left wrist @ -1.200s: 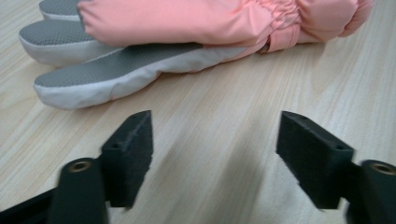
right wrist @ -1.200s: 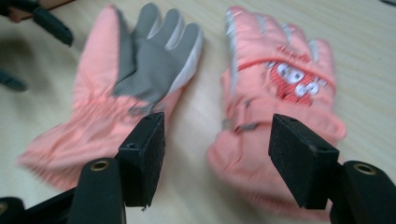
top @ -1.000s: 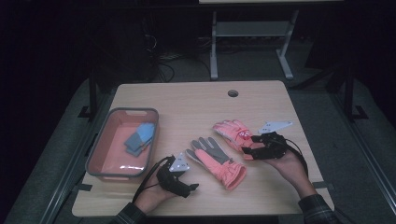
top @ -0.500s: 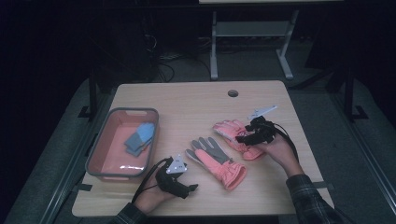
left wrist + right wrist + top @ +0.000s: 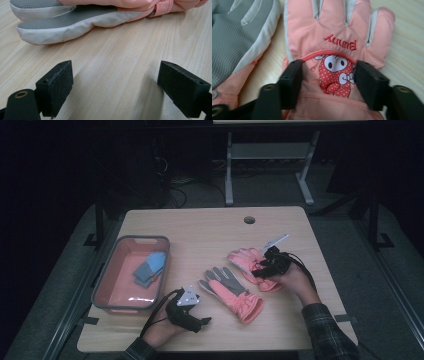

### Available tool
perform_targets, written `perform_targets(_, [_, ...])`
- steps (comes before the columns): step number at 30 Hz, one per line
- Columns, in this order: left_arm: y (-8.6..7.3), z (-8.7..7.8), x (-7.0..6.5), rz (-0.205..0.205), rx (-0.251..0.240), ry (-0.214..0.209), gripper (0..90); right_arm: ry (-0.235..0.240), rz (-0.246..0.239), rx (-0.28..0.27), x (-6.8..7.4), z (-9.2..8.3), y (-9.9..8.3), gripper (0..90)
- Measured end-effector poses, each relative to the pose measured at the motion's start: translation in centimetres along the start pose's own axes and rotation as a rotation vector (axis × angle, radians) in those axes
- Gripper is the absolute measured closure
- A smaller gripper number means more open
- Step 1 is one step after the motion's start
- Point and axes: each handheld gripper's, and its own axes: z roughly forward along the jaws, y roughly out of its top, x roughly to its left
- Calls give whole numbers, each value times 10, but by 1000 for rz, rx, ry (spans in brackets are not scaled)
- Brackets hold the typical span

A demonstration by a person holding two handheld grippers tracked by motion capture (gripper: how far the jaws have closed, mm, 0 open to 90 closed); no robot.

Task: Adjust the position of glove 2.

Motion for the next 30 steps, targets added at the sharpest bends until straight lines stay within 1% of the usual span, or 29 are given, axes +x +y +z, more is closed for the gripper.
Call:
perform_targets(2, [0,0,0,0,0,1,125,5,-10,-3,1,-1,-1,496])
perform_targets(5, [0,0,0,-1,0,1,126,13,-7,-17,-1,-2,-3,606])
perform_targets(6, [0,0,0,0,0,1,126,15,1,-17,-1,-4,-3,643])
perform_targets(7, [0,0,0,-1,-1,1,126,19,4,-28,-2,-4,-4,674])
perform_targets(8, [0,0,0,0,0,1,126,24,18,-29,-3,-5,-4,703])
perform_targets(9, [0,0,0,0,0,1,126,25,20,-37,-4,-5,-5,732])
perform_targets(11, [0,0,0,-4,-4,1,126,30,26,-42,-5,-7,-6,777])
perform_targets(12, [0,0,0,-6,-3,0,126,34,37,-52,-7,-8,-6,790])
perform_targets(15, [0,0,1,-6,-4,-2,126,52,55,-68,-9,-11,-7,807])
perform_targets(18, [0,0,1,-6,-4,-3,125,56,65,-75,-9,-17,-6,811])
perform_targets(20, [0,0,1,-6,-3,-2,125,53,54,-78,-9,-20,-5,811])
perform_targets(22, [0,0,1,-7,-3,-2,125,54,52,-93,-8,-26,-5,811])
perform_targets(24, [0,0,1,-7,-4,-2,125,58,61,-113,-7,-32,-4,810])
perform_targets(25, [0,0,1,-7,-4,-2,125,56,53,-127,-7,-35,-4,810])
perform_targets(26, [0,0,1,-7,-4,-2,125,59,62,-132,-6,-39,-3,810])
perform_targets(27, [0,0,1,-7,-4,-2,125,59,54,-140,-6,-42,-2,809])
perform_targets(28, [0,0,1,-7,-3,-2,125,62,66,-146,-5,-46,-1,809])
perform_targets(29, [1,0,1,-1,1,-2,125,66,57,-155,-5,-49,0,809])
perform_targets(30, [1,0,1,-1,1,-2,125,73,67,-161,-3,-52,1,808])
